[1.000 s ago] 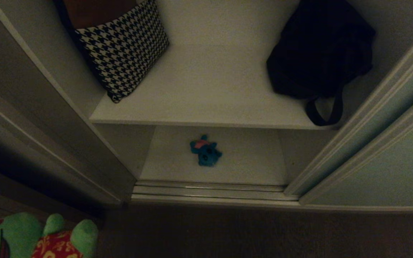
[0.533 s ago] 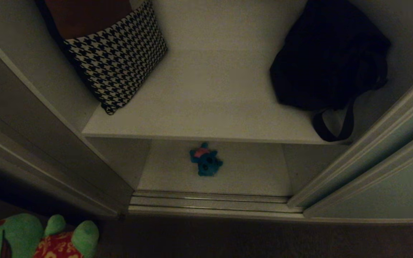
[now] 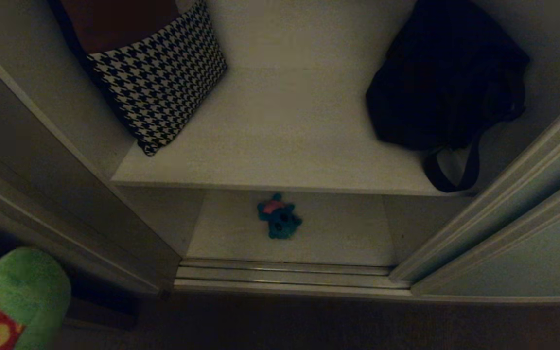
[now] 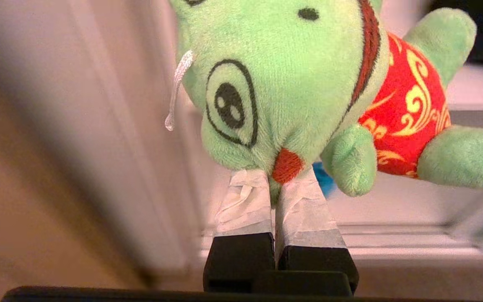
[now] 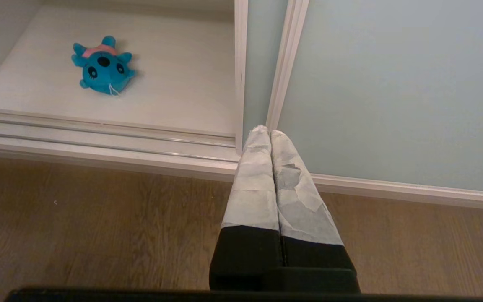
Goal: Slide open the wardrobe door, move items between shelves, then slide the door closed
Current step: Place the green doll on the higher shelf
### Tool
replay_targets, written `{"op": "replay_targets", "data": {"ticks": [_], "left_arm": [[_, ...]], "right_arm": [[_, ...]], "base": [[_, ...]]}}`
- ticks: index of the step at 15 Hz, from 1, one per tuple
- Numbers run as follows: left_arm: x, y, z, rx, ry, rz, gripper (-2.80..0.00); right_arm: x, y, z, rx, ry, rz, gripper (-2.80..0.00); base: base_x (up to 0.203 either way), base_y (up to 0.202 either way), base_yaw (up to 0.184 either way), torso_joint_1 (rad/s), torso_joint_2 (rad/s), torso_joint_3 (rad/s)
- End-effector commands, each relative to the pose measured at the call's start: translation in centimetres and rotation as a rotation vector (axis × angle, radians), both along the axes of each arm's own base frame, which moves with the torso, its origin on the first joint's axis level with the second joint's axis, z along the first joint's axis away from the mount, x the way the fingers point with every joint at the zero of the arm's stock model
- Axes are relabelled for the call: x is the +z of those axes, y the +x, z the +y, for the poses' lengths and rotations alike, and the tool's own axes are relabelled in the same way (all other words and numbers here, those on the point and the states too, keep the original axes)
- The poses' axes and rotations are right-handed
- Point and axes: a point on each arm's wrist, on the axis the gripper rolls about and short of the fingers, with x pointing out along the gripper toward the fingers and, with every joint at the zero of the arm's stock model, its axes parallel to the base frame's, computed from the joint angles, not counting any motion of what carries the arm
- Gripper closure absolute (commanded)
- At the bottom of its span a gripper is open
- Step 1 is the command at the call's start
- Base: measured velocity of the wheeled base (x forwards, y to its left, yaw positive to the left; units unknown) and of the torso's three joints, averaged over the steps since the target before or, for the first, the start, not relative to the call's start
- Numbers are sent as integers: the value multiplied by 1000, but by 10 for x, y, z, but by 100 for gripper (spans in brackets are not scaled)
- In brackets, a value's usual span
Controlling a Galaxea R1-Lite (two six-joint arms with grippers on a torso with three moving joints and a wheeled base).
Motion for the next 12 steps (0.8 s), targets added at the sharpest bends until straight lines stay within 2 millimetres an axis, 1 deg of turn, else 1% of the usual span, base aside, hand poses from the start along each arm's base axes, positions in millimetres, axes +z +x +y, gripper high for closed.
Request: {"op": "replay_targets", "data": {"ticks": [1, 2, 3, 4, 5, 6, 7, 9, 11, 12], "left_arm": [[32, 12, -1, -42, 14, 47, 0], [52, 24, -2, -69, 20, 83, 0], [74, 41, -2, -102, 27, 121, 0], [90, 56, -3, -132, 32, 152, 0], [107, 77, -4, -164, 36, 191, 0], [124, 103, -5, -193, 39, 229, 0], [137, 127, -5, -217, 41, 260, 0], [154, 179, -9, -263, 42, 328, 0], [159, 233, -16, -303, 49, 390, 0], [161, 256, -20, -318, 52, 409, 0]], "right_arm": [[0, 0, 0, 1, -1, -3, 0], [0, 0, 0, 1, -1, -3, 0], [0, 0, 0, 1, -1, -3, 0], [0, 0, 0, 1, -1, -3, 0], [0, 0, 0, 1, -1, -3, 0], [0, 0, 0, 1, -1, -3, 0], [0, 0, 0, 1, -1, -3, 0], [0, 0, 0, 1, -1, -3, 0], [0, 0, 0, 1, -1, -3, 0], [0, 0, 0, 1, -1, -3, 0]], "base": [[0, 0, 0, 0, 0, 0], [0, 0, 0, 0, 0, 0], [0, 0, 0, 0, 0, 0], [0, 0, 0, 0, 0, 0], [0, 0, 0, 0, 0, 0], [0, 0, 0, 0, 0, 0], [0, 0, 0, 0, 0, 0], [0, 0, 0, 0, 0, 0], [0, 0, 0, 0, 0, 0], [0, 0, 0, 0, 0, 0]]}}
